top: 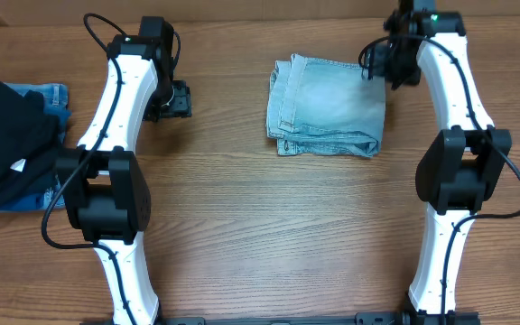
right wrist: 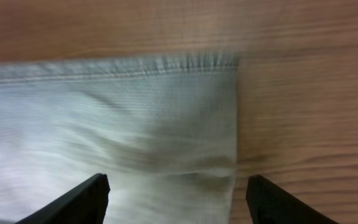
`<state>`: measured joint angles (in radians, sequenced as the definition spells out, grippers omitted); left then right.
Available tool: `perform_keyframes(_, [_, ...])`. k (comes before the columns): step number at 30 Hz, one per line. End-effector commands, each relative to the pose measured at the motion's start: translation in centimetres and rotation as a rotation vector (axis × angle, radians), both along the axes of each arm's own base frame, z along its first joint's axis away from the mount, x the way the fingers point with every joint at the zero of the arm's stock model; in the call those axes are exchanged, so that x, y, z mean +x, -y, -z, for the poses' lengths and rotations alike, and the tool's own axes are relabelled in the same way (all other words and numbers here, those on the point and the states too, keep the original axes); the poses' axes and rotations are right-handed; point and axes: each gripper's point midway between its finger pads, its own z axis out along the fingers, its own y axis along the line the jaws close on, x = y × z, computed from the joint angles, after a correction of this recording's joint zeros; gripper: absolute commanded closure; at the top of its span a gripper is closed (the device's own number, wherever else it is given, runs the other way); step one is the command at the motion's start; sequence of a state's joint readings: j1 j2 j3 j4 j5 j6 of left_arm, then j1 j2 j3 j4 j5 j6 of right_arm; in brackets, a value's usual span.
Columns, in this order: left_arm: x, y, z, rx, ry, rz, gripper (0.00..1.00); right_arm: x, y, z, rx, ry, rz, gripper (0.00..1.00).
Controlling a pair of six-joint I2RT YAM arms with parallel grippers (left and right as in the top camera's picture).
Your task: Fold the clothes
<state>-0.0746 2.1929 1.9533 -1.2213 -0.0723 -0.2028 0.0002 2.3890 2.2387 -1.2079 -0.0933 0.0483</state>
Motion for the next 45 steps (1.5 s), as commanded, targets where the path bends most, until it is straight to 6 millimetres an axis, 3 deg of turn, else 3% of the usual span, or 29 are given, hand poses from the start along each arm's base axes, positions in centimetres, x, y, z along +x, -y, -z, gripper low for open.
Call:
perform_keyframes(1, [0.4, 0.3, -0.4, -0.020, 0.013, 0.016, 0.33, -2.2, -1.3, 4.2, 0.034, -0.106, -0.025, 0.24])
perform_keyframes(4, [0.4, 0.3, -0.4, -0.020, 0.013, 0.016, 0.32, -4.5, -1.9, 7.0, 0.033, -0.187, -0.036, 0.24])
perform_keyframes(8, [0.4, 0.3, -0.4, -0.021, 0.013, 0.016, 0.32, -7.3, -4.0, 8.5, 0.099, -0.286, -0.064, 0.26])
perform_keyframes(12, [0.5, 0.3, -0.4, -0.020, 0.015, 0.016, 0.32, -10.8, -10.7, 6.8, 0.352, -0.415, -0.133, 0.27])
perform_keyframes(13, [0.5, 0.3, -0.4, -0.020, 0.014, 0.016, 0.32, -12.2, -13.5, 5.7, 0.453, -0.465, -0.160, 0.26])
perform_keyframes(17, [0.5, 0.3, -0.4, -0.020, 0.014, 0.016, 0.32, -15.2, -20.8, 2.5, 0.694, -0.559, -0.245, 0.26])
perform_keyframes(19, [0.5, 0.3, -0.4, -0.020, 0.015, 0.016, 0.31, -16.4, -23.4, 1.4, 0.756, -0.556, -0.336, 0.29])
perform_keyframes(21, [0.5, 0.3, -0.4, -0.020, 0.014, 0.016, 0.31, -16.7, -24.7, 0.9, 0.743, -0.542, -0.379, 0.31])
perform_keyframes(26, [0.5, 0.3, -0.4, -0.020, 0.014, 0.016, 0.31, -15.0, -24.1, -1.7, 0.675, -0.426, -0.436, 0.31])
perform_keyframes(29, [0.5, 0.3, -0.4, -0.020, 0.014, 0.016, 0.28, -13.0, -22.1, -3.7, 0.503, -0.298, -0.458, 0.31])
perform_keyframes(32, [0.3, 1.5, -0.4, -0.086, 0.006, 0.025, 0.21, -9.4, -18.5, -4.7, 0.214, -0.129, -0.441, 0.31])
perform_keyframes(35, [0.0, 4.7, -0.7, -0.274, -0.009, 0.046, 0.14, -6.7, -16.1, -3.5, 0.078, -0.056, -0.402, 0.36])
perform_keyframes(37, [-0.2, 6.4, -1.1, -0.376, -0.013, 0.059, 0.07, -5.9, -15.7, -2.4, 0.073, -0.049, -0.389, 0.39])
perform_keyframes(45, [-0.3, 7.7, -1.5, -0.454, -0.018, 0.069, 0.00, -7.5, -13.7, 4.3, 0.066, -0.151, -0.350, 0.40])
